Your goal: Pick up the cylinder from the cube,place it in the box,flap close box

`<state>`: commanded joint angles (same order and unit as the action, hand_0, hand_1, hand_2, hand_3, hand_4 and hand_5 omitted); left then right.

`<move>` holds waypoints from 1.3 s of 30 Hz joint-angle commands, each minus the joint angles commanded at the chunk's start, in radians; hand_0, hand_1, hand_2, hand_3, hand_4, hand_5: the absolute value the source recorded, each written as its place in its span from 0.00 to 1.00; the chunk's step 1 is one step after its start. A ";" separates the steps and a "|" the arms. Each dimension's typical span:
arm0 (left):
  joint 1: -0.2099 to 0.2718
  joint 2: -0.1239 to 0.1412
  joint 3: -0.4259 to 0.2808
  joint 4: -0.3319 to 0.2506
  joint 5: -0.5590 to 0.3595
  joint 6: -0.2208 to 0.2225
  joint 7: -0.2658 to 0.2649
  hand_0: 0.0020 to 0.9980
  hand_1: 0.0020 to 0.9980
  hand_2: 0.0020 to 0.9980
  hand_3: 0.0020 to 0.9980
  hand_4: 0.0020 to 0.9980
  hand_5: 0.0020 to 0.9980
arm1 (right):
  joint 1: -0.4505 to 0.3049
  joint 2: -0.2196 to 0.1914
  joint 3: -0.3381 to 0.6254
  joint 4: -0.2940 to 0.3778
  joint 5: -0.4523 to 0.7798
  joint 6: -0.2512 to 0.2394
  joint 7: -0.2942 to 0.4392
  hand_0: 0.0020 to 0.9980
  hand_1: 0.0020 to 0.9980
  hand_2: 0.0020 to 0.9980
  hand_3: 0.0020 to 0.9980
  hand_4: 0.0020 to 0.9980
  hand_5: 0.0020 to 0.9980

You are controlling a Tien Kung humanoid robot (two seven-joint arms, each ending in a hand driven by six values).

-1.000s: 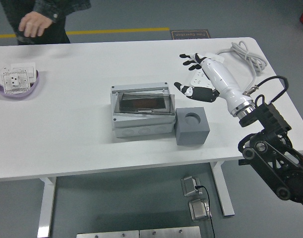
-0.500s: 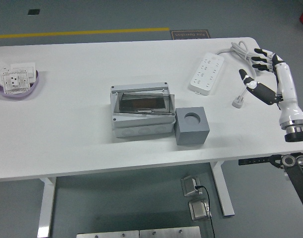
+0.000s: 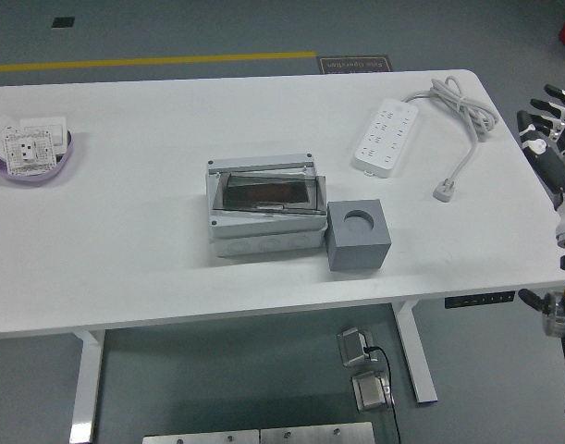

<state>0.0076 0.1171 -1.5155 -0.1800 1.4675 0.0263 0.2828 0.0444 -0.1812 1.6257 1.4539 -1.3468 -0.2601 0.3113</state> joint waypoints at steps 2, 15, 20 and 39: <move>0.001 -0.001 -0.003 0.000 0.000 0.001 0.000 0.69 0.69 0.69 0.81 0.73 0.37 | -0.002 0.001 -0.002 -0.001 0.006 -0.004 -0.003 0.68 0.65 0.71 0.79 0.92 0.52; -0.004 -0.010 0.000 0.000 -0.015 0.003 -0.004 0.69 0.69 0.69 0.81 0.73 0.37 | -0.005 0.006 -0.031 -0.014 0.003 -0.010 -0.021 0.69 0.66 0.72 0.78 0.94 0.50; -0.001 -0.009 -0.001 0.000 -0.018 0.004 -0.004 0.69 0.69 0.69 0.81 0.73 0.37 | -0.004 0.003 -0.021 -0.013 0.006 -0.007 -0.020 0.68 0.66 0.71 0.78 0.92 0.48; -0.002 -0.005 0.000 0.000 -0.036 0.007 -0.006 0.69 0.69 0.69 0.81 0.73 0.37 | -0.002 0.011 -0.001 -0.013 -0.010 -0.008 -0.022 0.69 0.66 0.71 0.78 0.90 0.44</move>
<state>0.0057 0.1123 -1.5150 -0.1800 1.4314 0.0333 0.2772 0.0422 -0.1699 1.6247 1.4406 -1.3568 -0.2677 0.2893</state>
